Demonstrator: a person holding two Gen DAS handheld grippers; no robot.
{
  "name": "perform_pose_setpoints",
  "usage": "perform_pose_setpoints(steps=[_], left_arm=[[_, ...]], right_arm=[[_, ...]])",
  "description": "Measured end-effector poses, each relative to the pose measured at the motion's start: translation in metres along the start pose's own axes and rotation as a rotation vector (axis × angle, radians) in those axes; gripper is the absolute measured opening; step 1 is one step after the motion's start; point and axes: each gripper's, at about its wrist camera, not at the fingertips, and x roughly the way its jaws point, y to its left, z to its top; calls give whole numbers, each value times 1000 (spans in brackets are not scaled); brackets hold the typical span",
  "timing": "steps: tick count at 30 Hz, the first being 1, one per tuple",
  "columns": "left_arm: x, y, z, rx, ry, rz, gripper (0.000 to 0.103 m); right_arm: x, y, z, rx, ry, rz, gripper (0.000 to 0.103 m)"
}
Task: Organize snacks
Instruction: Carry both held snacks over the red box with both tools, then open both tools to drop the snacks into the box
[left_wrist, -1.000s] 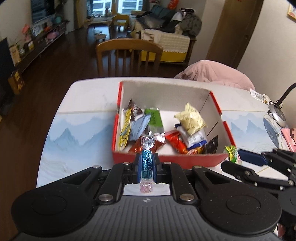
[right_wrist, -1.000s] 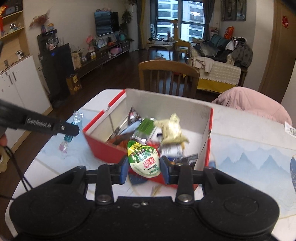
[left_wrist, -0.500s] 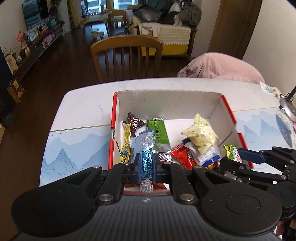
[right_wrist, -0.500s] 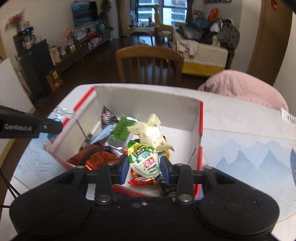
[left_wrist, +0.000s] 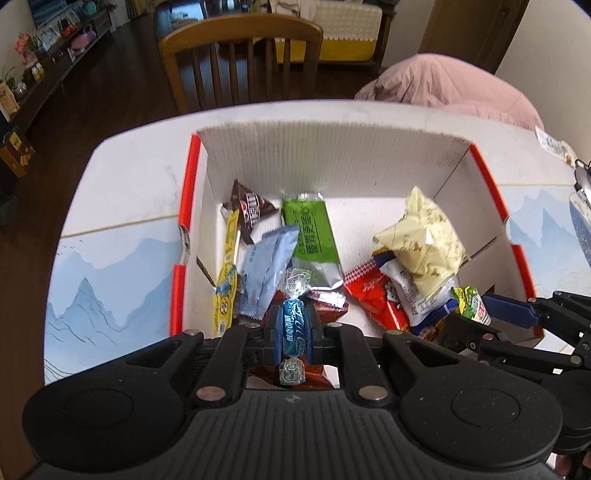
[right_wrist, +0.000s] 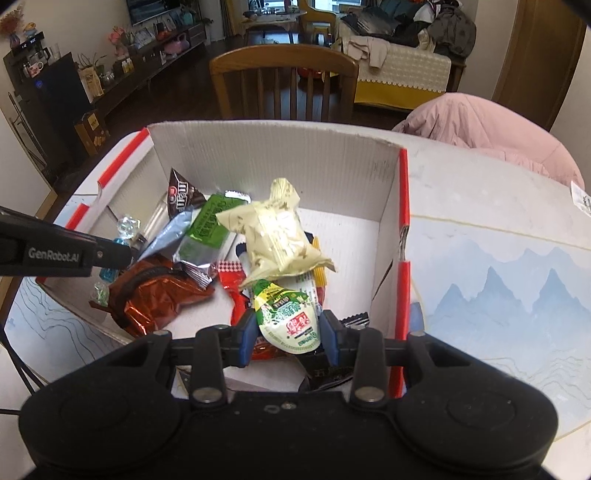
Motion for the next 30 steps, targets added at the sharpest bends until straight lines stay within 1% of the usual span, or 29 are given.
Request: perform_pose_setpoints(steps=[6,13,17,19,22,23,28,30], left_arm=[[19,3,-6,-8,45,0,11],[20,5,-8,-13,38,-3,11],[15,7,-9,-16,34,-6,12],[12,8,-10,-21,28,-17,14],[4,12,-12,-30,16,-28,21],[1,13,-13,-34,9,-33,23],[-17,15,-19,-34,-31,-44,24],[-26,13,-22,-24,-51,-46,26]], right_arm=[[5,-2,-3,2,5,-1,36],[6,1,-3,-15,1,-12,36],[5,-1,-3,-6,3,-8,36],[3,-1,-4,-5,1,-8,36],[-3,-2,-5,4,-17,1,37],[-6,-3,-6,11,-25,6,37],[-25,-7,-8,39,-54,32,38],[-33,-7,-10,45,-69,42,38]])
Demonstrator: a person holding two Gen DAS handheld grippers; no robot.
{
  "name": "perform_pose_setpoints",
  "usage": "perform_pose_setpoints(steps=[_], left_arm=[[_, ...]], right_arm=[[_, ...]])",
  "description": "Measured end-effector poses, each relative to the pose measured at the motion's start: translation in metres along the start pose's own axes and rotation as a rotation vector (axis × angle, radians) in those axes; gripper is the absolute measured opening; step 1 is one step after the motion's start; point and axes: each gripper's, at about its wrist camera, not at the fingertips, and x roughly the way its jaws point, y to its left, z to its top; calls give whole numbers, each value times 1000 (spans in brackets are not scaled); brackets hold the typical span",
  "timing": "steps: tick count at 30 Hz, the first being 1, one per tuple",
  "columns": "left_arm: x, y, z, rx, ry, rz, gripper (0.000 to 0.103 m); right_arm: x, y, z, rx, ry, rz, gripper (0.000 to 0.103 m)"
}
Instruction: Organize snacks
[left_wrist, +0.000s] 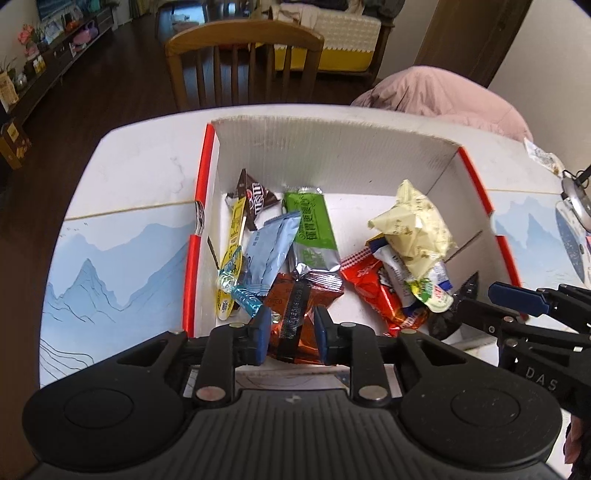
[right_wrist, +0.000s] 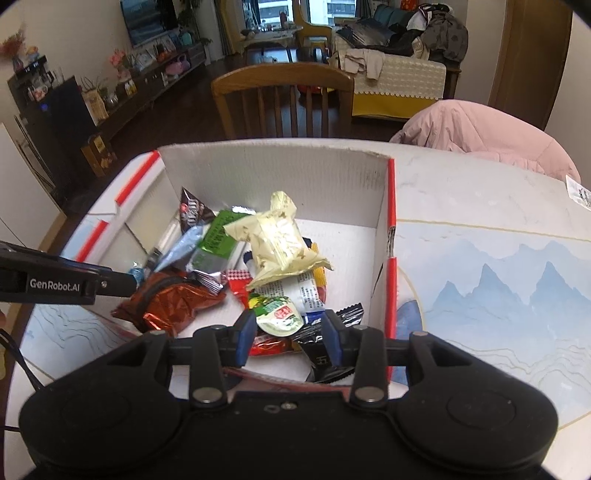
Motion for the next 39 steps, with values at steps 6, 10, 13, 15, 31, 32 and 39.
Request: perform_pose_setpoints(steps=[6,10,13,15,31,32,39], left_arm=[[-31,-3,-13,14,-69,-23,28],[-53,-3,-22,20,-113,-37,34],[-70,-3,-31,17,-168,-45,65],[-80,-3,-37,20,-198,-54,66],[-142,-8,-88,76,-347,-100,87],[-144,-7,-90,72,-350,-107,89],[-156,1,-108,22,-372,-151,99]], right_arm=[[-30,2,-5,22,-52,52,41],[-50,6,-9,32,-87,75,48],[-64,10,-12,30,-115,81,53],[-73,12,-15,31,-131,87,59],[-133,33,-44,24,-276,108,103],[-135,34,-45,23,-281,109,103],[-149,37,-59,32,-330,123,103]])
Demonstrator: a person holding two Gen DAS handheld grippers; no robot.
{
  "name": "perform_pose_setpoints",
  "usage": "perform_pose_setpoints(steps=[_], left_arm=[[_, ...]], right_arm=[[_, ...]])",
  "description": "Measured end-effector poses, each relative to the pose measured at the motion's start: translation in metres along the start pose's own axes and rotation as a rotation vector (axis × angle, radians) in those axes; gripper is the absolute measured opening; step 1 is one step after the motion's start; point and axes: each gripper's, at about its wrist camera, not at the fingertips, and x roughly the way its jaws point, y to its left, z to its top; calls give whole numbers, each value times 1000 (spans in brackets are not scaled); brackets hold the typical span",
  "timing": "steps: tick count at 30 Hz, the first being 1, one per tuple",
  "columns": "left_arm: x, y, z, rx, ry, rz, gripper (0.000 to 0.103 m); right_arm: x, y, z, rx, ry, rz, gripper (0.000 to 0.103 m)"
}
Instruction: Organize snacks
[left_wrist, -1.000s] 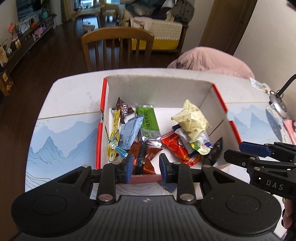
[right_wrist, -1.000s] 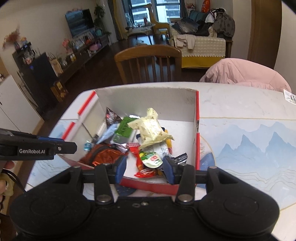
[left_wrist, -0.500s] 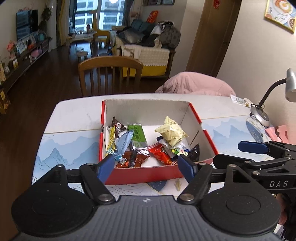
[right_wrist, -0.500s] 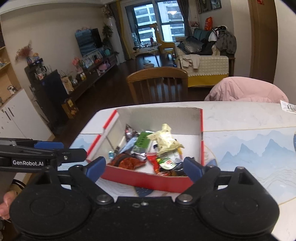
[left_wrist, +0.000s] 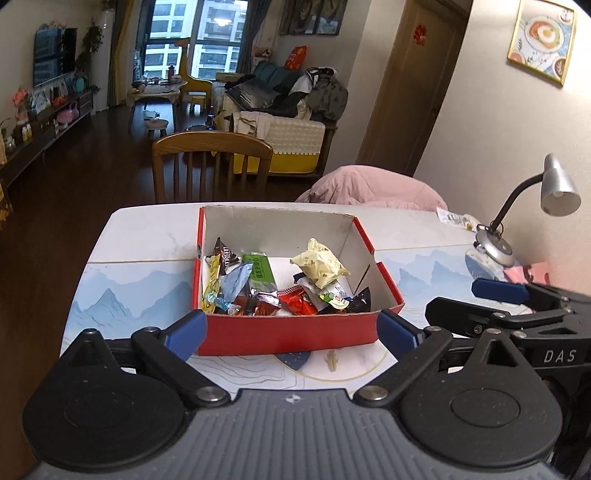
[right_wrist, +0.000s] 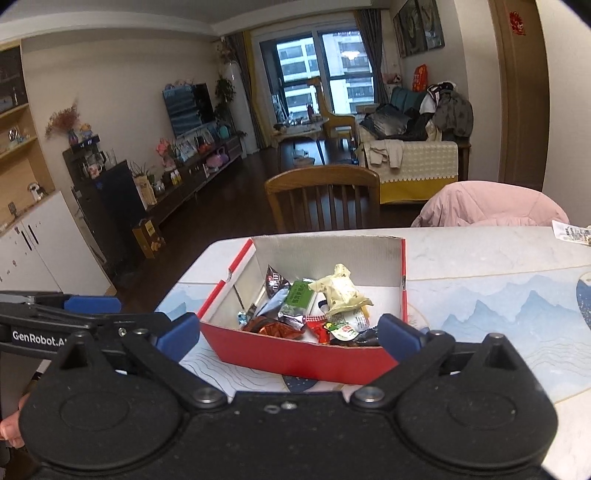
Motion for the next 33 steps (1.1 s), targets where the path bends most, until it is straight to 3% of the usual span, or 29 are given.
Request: perform_pose_setpoints(steps=[17,33], left_arm=[[-26,4,-14,-36,-27,14,100],[-19,4,-14,-42,-18,12,100]], right_arm=[[-15,11,-17,-7,-90,-8,103],[-11,6,-12,19,-84,34,103]])
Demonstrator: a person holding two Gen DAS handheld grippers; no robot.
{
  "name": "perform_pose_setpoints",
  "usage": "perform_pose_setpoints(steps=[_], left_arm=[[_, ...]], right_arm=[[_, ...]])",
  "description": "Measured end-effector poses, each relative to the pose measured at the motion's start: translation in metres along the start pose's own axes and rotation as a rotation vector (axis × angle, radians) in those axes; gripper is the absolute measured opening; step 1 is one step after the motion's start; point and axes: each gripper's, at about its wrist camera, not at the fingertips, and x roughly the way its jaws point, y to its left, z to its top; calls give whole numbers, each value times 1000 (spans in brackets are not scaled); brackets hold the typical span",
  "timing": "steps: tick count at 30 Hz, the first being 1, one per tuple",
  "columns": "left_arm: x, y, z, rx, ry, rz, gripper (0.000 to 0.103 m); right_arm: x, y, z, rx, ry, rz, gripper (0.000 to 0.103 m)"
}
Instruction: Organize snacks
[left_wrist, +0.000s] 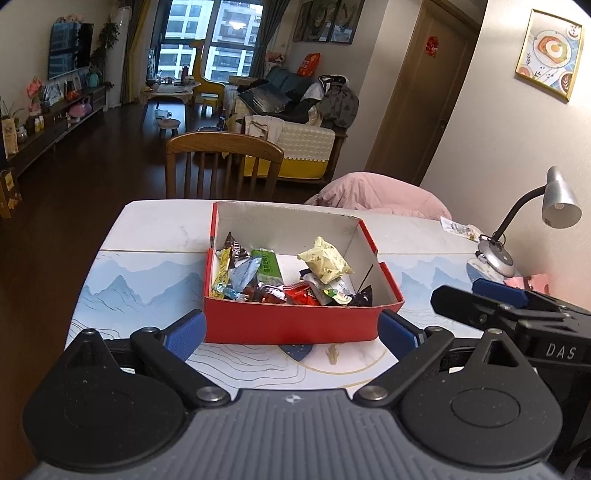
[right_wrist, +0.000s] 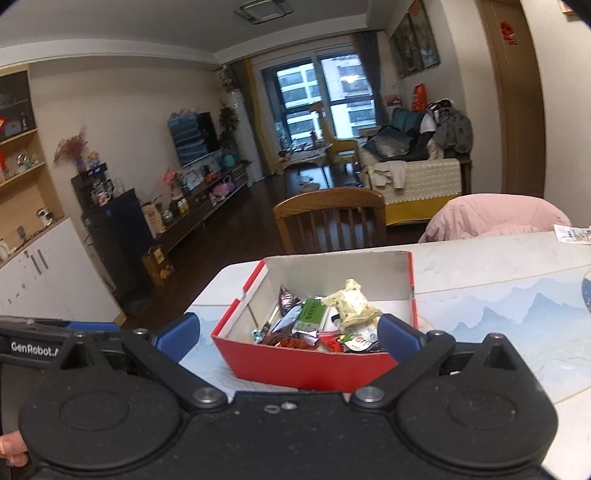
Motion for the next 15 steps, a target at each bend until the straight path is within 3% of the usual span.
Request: perform_pose_setpoints(steps=[6,15], left_arm=[[0,-2,1,13,-18,7,100],[-2,-5,1,32,-38,18,100]], right_arm=[[-2,6,-2,-37,-29,-23,103],[-2,0,-5,5,-26,-47,103]])
